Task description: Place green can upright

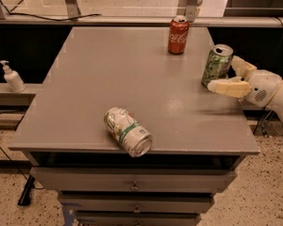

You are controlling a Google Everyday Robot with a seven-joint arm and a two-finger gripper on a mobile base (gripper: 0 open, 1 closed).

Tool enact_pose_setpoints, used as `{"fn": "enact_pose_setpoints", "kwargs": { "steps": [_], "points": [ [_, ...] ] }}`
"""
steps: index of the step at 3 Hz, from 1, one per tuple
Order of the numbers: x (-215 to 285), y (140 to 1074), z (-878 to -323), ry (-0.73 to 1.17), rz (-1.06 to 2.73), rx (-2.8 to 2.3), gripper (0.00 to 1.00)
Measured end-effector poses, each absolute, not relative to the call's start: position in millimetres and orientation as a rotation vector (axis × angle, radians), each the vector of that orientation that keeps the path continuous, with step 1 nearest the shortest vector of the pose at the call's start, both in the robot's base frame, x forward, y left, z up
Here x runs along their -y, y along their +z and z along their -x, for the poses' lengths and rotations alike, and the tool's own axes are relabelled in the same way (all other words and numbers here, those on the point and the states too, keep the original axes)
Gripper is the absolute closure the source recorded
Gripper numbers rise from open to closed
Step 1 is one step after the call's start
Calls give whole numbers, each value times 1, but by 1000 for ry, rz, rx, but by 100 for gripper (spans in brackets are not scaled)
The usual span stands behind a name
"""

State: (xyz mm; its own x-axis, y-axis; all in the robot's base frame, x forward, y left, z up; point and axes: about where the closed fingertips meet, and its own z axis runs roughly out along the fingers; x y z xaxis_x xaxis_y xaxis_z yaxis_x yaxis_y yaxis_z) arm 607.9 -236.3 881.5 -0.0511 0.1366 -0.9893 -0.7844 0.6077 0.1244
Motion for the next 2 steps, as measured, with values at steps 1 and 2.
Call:
{"fn": "enact_pose_setpoints", "kwargs": {
  "steps": [1, 2],
  "points": [
    [237, 906, -601, 757, 691, -1435, 0],
    [239, 959, -585, 594, 816, -1387, 0]
  ]
}}
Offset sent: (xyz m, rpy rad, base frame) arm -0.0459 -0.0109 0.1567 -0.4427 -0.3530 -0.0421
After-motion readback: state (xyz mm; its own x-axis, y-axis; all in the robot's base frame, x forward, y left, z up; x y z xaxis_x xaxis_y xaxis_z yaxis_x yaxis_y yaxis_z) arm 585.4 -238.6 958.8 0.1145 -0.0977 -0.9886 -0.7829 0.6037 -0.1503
